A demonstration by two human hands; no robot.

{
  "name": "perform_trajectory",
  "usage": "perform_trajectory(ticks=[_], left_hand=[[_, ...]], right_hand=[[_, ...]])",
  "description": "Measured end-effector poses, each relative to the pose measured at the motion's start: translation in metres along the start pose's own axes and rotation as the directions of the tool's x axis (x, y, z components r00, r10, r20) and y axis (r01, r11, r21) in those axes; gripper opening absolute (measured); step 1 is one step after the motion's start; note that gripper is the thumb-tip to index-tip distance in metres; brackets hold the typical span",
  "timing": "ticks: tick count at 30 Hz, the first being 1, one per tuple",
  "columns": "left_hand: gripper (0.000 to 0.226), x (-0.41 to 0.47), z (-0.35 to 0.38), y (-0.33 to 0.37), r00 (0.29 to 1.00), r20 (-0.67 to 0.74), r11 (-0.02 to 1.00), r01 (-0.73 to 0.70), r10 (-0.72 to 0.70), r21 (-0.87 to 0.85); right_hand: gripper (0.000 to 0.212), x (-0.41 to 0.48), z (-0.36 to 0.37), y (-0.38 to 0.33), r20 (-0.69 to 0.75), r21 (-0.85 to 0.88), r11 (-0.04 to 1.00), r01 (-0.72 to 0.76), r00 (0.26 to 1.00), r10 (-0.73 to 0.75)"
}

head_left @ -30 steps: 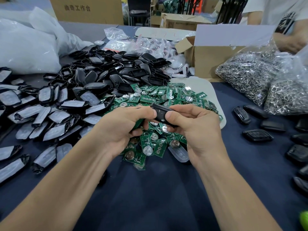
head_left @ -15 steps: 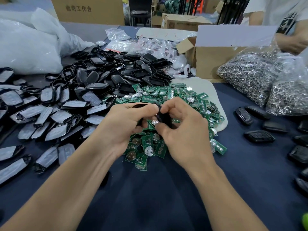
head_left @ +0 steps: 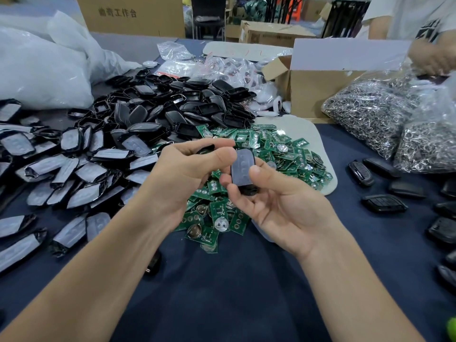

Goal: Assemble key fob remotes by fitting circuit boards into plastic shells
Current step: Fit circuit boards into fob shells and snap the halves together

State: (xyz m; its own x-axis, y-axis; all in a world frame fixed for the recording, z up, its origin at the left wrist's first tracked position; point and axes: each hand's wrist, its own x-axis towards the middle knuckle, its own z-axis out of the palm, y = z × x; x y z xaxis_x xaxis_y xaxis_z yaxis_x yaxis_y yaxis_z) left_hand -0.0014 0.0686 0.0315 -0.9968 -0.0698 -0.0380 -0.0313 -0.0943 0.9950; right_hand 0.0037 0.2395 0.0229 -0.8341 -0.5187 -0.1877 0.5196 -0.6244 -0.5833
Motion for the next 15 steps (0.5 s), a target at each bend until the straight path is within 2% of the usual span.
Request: perform_trajectory(ticks=[2, 5, 7, 12, 15], left_hand=[[0.036, 0.0, 0.001, -0.001, 1.0, 0.011, 1.0, 0.009, -0.009, 0.027], [0.011, 0.001, 0.002, -0.004, 1.0, 0.01, 0.999, 0.021, -0.022, 0.049], [0.015, 0.001, 0.001, -0.005, 1.0, -0.002, 0.999, 0.01, -0.01, 0.051], [0.019, 0.002, 0.0, -0.007, 0.998, -0.043, 0.995, -0.035, 0.039, 0.089], [0.018, 0.003, 0.003, -0.01, 0.998, -0.053, 0.994, -0.031, 0.037, 0.106]], right_hand=[[0.044, 0.0, 0.001, 0.0, 0.017, -0.055, 0.998, -0.005, 1.0, 0.006], [0.052, 0.001, 0.002, 0.0, -0.014, -0.126, 0.992, 0.0, 1.0, -0.002], [0.046, 0.002, 0.001, -0.001, -0.058, -0.199, 0.98, 0.017, 0.998, -0.03], [0.01, 0.004, 0.003, 0.006, -0.168, -0.473, 0.876, 0.099, 0.965, -0.2], [0.009, 0.006, 0.003, 0.011, -0.183, -0.629, 0.763, 0.15, 0.925, -0.333]])
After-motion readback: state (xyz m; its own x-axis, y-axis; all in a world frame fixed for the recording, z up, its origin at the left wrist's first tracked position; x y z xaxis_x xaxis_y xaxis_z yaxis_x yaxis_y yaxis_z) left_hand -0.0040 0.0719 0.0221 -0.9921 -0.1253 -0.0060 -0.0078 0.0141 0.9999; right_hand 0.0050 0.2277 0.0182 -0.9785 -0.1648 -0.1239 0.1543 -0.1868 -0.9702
